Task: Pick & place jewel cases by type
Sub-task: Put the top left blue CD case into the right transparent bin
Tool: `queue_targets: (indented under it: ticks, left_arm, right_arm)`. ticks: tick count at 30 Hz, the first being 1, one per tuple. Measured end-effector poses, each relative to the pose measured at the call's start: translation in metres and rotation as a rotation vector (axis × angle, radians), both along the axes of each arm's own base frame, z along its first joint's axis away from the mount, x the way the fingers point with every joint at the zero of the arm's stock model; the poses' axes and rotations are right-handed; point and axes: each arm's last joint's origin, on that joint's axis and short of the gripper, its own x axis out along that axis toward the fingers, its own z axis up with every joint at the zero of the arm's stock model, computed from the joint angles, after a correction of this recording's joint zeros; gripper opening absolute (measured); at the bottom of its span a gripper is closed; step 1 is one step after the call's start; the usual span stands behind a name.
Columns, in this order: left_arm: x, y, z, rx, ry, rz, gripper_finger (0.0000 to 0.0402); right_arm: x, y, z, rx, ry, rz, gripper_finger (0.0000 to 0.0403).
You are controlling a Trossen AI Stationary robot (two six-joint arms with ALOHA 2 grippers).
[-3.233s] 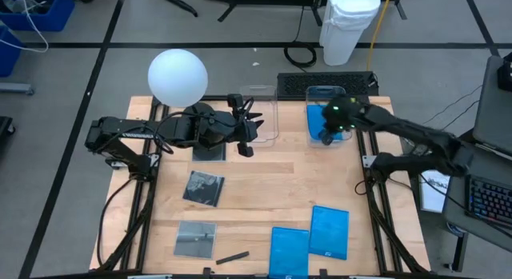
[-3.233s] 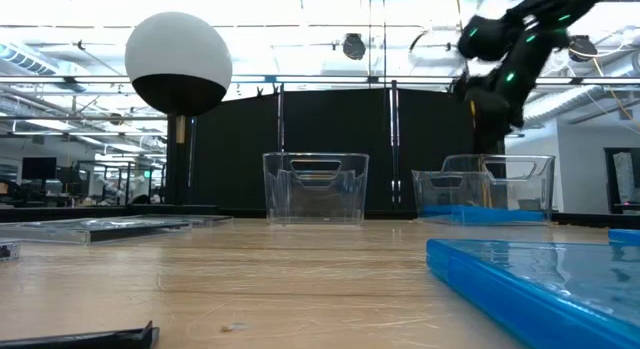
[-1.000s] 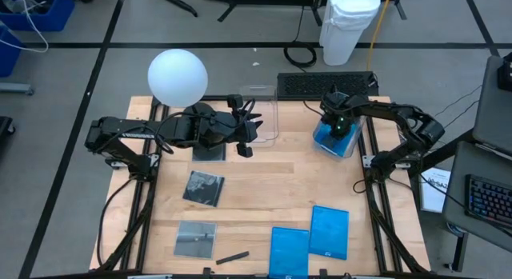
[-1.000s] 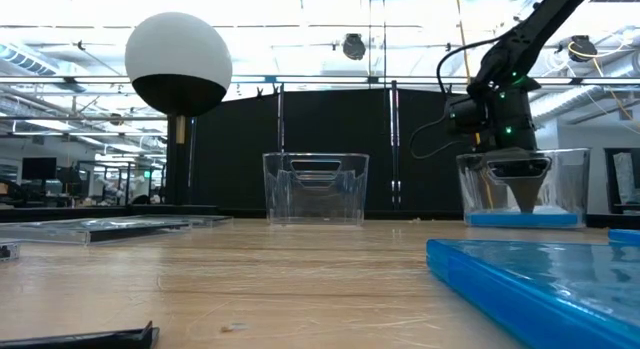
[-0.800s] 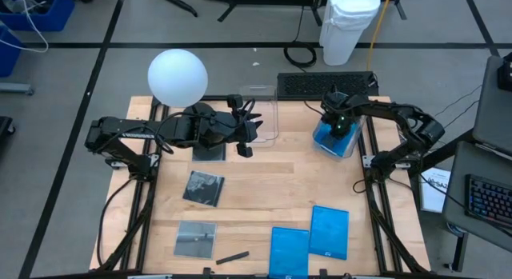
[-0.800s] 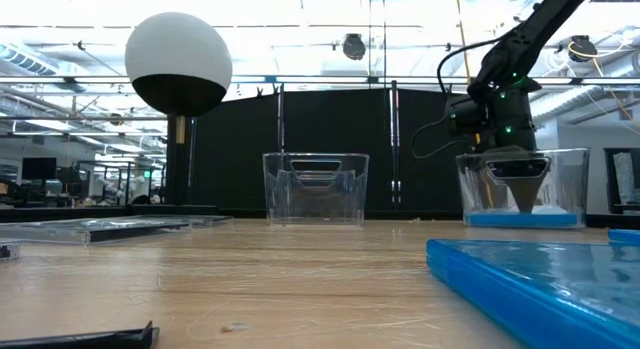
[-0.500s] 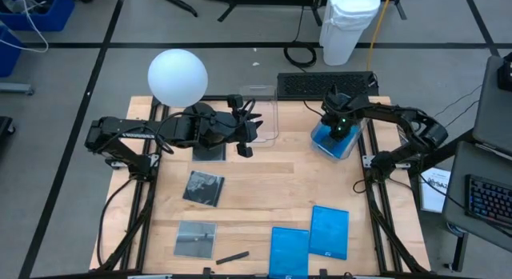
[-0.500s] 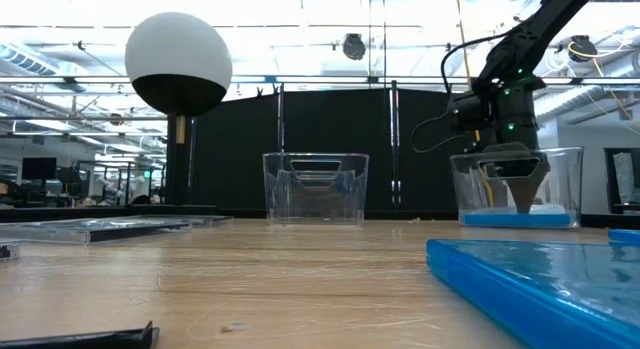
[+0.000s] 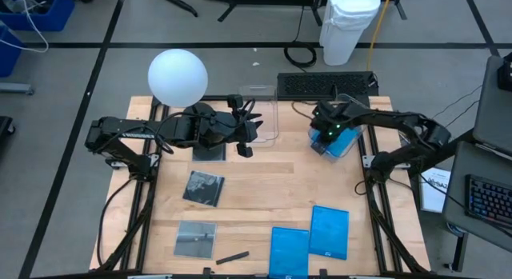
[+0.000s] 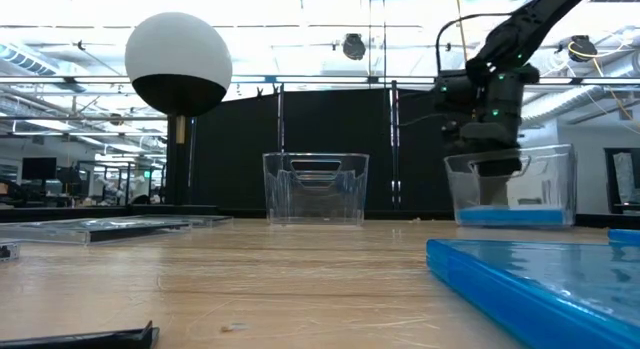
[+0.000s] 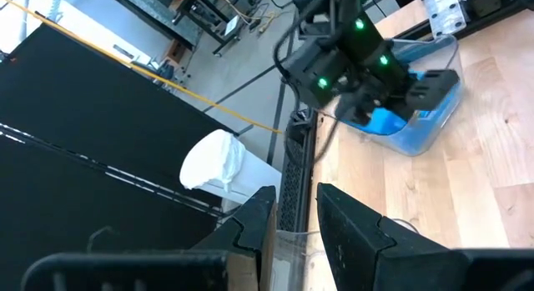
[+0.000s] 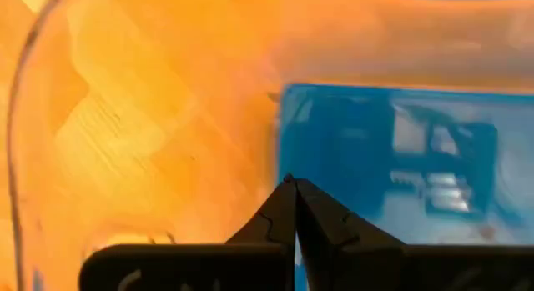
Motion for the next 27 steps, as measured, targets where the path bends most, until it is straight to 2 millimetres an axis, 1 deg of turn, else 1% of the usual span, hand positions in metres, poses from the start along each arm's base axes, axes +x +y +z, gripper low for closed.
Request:
queue_targets:
  ticks: [4, 9, 12, 15, 17, 20, 22, 24, 25, 27]
  left_arm:
    - [0.0, 0.0, 0.0, 0.0, 0.0, 0.0, 0.0097]
    - [0.0, 0.0, 0.0, -0.001, 0.001, 0.0, 0.0097]
    - [0.0, 0.0, 0.0, -0.001, 0.001, 0.001, 0.0097]
    - [0.0, 0.0, 0.0, -0.001, 0.002, 0.001, 0.0097]
    - [0.0, 0.0, 0.0, -0.001, 0.004, 0.001, 0.0097]
    - [0.0, 0.0, -0.001, -0.001, 0.008, 0.001, 0.0097]
    - [0.0, 0.0, -0.001, -0.001, 0.01, 0.001, 0.0097]
    - [0.0, 0.0, -0.001, -0.001, 0.009, 0.001, 0.0097]
    - [0.0, 0.0, -0.001, -0.002, 0.009, 0.001, 0.0097]
    - [0.0, 0.0, -0.001, -0.003, 0.008, 0.001, 0.0097]
  right_arm:
    - [0.011, 0.002, -0.016, 0.042, 0.045, 0.027, 0.0]
    - [0.016, 0.004, -0.046, 0.119, 0.123, 0.041, 0.0]
    - [0.019, 0.003, -0.056, 0.157, 0.109, 0.053, 0.0]
    - [0.02, 0.003, -0.057, 0.161, 0.097, 0.054, 0.0]
    - [0.019, 0.004, -0.053, 0.152, 0.069, 0.054, 0.0]
    - [0.018, 0.006, -0.036, 0.075, 0.023, 0.061, 0.0]
    - [0.014, 0.009, -0.02, 0.038, -0.023, 0.064, 0.0]
    - [0.004, 0.015, -0.006, 0.019, -0.025, 0.058, 0.0]
    - [0.002, 0.017, 0.003, 0.0, -0.056, 0.055, 0.0]
    - [-0.003, 0.022, 0.024, -0.077, -0.12, 0.051, 0.0]
